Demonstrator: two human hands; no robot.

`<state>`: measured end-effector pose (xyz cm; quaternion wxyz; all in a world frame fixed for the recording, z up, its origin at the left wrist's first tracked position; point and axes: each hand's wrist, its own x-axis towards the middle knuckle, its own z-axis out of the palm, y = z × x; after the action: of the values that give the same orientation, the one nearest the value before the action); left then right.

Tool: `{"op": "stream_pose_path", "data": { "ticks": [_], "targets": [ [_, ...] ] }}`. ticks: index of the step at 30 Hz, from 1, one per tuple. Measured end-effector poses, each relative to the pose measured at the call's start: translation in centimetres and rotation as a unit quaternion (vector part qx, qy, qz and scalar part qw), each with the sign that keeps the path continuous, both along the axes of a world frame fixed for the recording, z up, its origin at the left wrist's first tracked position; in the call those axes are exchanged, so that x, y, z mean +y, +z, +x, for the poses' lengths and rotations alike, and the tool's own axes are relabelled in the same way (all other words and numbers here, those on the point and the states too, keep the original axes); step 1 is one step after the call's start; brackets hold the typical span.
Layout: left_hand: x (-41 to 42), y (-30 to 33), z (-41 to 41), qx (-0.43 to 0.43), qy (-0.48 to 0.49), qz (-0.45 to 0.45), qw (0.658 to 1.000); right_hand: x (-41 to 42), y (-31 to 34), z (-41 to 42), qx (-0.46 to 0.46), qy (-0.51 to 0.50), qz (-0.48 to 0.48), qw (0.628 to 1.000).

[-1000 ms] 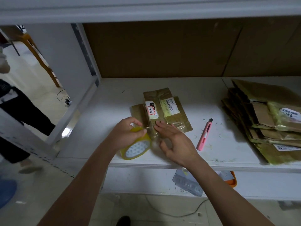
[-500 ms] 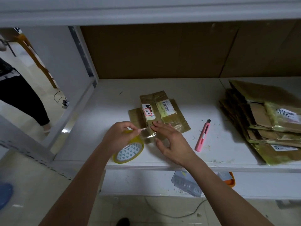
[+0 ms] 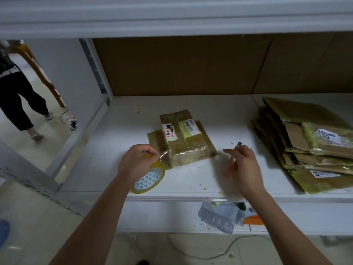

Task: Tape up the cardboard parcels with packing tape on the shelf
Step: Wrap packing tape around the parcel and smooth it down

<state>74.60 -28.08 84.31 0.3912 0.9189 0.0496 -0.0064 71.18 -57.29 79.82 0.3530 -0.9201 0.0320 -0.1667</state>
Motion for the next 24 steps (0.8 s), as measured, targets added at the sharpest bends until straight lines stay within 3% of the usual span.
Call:
{"op": "stream_pose_path", "data": {
  "ticks": [1, 2, 4, 7, 9, 12, 16, 18, 21, 24],
  "targets": [
    [0.0, -0.1, 0.0, -0.001, 0.002, 0.001, 1.000, -1.0, -0.5, 0.0, 0.080, -0.022, -0.044, 0.996],
    [0.1, -0.1, 0.0, -0.001, 0.002, 0.002, 1.000, -1.7, -1.0, 0.0, 0.114, -0.022, -0.163, 0.980],
    [0.1, -0.1, 0.2, 0.000, -0.001, 0.001, 1.000, -2.7, -1.9, 0.0, 0.097, 0.006, -0.336, 0.937],
    [0.0, 0.0, 0.3, 0.002, -0.004, -0.001, 1.000, -3.6, -1.8, 0.4, 0.064, 0.026, -0.429, 0.901],
    [0.1, -0.1, 0.3, 0.002, -0.005, -0.004, 1.000, -3.8, -1.3, 0.5, 0.053, 0.026, -0.431, 0.900],
    [0.4, -0.1, 0.1, -0.001, -0.012, -0.012, 1.000, -3.3, -0.1, 0.2, -0.050, 0.009, -0.327, 0.944],
    [0.7, -0.1, -0.1, -0.009, -0.009, -0.013, 1.000, 0.9, 3.2, -0.2, -0.159, -0.020, -0.050, 0.986],
    [0.7, -0.1, -0.2, -0.011, -0.009, -0.018, 1.000, 4.2, 4.4, -0.4, -0.199, 0.061, 0.073, 0.975],
    [0.8, 0.0, -0.3, -0.010, -0.011, -0.015, 1.000, 8.5, 4.8, 0.0, -0.195, 0.210, 0.160, 0.945],
    [0.9, 0.3, -0.5, 0.007, -0.007, -0.022, 1.000, 10.9, 4.1, 0.8, -0.139, 0.234, 0.214, 0.938]
  ]
}}
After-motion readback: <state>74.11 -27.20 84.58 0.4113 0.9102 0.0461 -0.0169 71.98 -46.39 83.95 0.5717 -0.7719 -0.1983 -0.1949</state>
